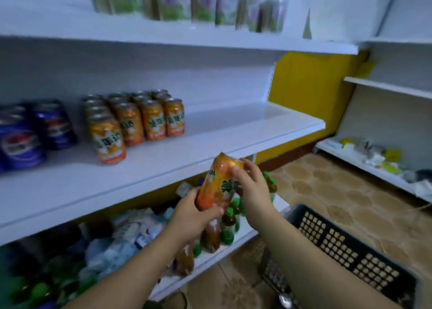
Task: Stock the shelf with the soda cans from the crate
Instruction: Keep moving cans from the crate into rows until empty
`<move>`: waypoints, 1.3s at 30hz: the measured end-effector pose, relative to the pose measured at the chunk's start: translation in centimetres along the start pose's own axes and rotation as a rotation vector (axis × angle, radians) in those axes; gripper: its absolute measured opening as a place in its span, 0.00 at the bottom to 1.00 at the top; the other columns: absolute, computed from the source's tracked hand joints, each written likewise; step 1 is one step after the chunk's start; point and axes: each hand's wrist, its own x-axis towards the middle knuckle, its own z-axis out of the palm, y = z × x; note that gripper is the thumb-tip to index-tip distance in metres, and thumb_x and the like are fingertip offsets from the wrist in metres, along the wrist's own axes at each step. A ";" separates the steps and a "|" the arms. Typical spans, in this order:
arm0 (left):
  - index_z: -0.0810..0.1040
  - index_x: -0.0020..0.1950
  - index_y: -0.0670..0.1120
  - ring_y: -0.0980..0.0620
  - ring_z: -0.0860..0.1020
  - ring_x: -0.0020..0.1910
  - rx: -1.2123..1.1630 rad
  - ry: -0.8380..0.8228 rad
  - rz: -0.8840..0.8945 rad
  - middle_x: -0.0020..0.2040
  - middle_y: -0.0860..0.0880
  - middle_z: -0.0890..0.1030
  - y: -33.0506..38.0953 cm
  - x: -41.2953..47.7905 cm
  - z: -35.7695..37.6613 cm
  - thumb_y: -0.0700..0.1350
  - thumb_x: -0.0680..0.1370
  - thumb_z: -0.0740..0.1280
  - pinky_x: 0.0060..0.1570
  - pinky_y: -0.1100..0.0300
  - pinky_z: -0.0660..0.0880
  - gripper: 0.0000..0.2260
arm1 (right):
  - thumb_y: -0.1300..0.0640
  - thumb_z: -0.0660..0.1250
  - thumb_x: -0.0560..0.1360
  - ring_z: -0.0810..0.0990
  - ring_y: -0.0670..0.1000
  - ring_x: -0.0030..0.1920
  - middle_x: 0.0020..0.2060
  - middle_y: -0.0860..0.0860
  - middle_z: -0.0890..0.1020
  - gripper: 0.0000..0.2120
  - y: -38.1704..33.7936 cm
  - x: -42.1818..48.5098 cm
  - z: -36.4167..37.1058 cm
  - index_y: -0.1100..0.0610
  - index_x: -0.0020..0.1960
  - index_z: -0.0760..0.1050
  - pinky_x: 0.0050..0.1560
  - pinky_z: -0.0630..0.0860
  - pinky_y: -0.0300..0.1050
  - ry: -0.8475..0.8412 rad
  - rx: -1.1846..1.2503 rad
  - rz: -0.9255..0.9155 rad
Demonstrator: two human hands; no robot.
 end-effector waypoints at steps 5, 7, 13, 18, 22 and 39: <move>0.77 0.56 0.44 0.47 0.83 0.42 -0.242 -0.065 -0.088 0.46 0.43 0.85 3.1 -3.6 -7.1 0.38 0.76 0.67 0.38 0.59 0.79 0.10 | 0.52 0.73 0.66 0.83 0.57 0.44 0.48 0.57 0.83 0.20 -4.4 -1.0 7.1 0.55 0.57 0.76 0.43 0.81 0.54 -0.244 -0.035 0.014; 0.75 0.60 0.45 0.48 0.83 0.45 -0.221 -0.042 -0.101 0.49 0.44 0.84 3.6 -4.7 -9.5 0.40 0.77 0.67 0.44 0.57 0.79 0.12 | 0.52 0.74 0.69 0.83 0.53 0.44 0.49 0.55 0.83 0.20 -5.4 -1.4 10.0 0.54 0.58 0.75 0.41 0.80 0.49 -0.306 -0.152 -0.044; 0.72 0.62 0.47 0.56 0.81 0.51 0.026 0.142 -0.057 0.53 0.51 0.82 3.4 -6.7 -17.3 0.42 0.73 0.73 0.51 0.62 0.78 0.19 | 0.49 0.77 0.64 0.82 0.50 0.50 0.51 0.49 0.82 0.29 -5.6 -2.5 18.7 0.50 0.63 0.72 0.53 0.80 0.52 -0.425 -0.278 -0.150; 0.73 0.62 0.52 0.56 0.78 0.58 0.271 0.244 -0.094 0.56 0.56 0.80 2.4 -8.1 -23.3 0.50 0.72 0.74 0.60 0.57 0.74 0.21 | 0.51 0.76 0.67 0.80 0.48 0.50 0.51 0.46 0.79 0.28 -4.9 -2.7 24.1 0.46 0.62 0.68 0.53 0.79 0.49 -0.490 -0.286 -0.152; 0.67 0.73 0.49 0.51 0.72 0.65 0.727 0.291 -0.244 0.69 0.50 0.72 0.6 -7.6 -26.7 0.61 0.74 0.67 0.62 0.58 0.70 0.31 | 0.53 0.76 0.68 0.78 0.48 0.51 0.52 0.46 0.78 0.30 -4.0 -1.7 26.6 0.48 0.66 0.68 0.51 0.76 0.46 -0.499 -0.333 -0.184; 0.50 0.79 0.56 0.47 0.46 0.78 1.233 0.231 -0.337 0.80 0.51 0.48 -0.9 0.9 -23.7 0.74 0.73 0.46 0.73 0.39 0.45 0.38 | 0.48 0.72 0.71 0.73 0.49 0.63 0.64 0.49 0.73 0.30 -1.3 6.8 21.9 0.44 0.68 0.63 0.64 0.72 0.51 -0.278 -0.503 -0.391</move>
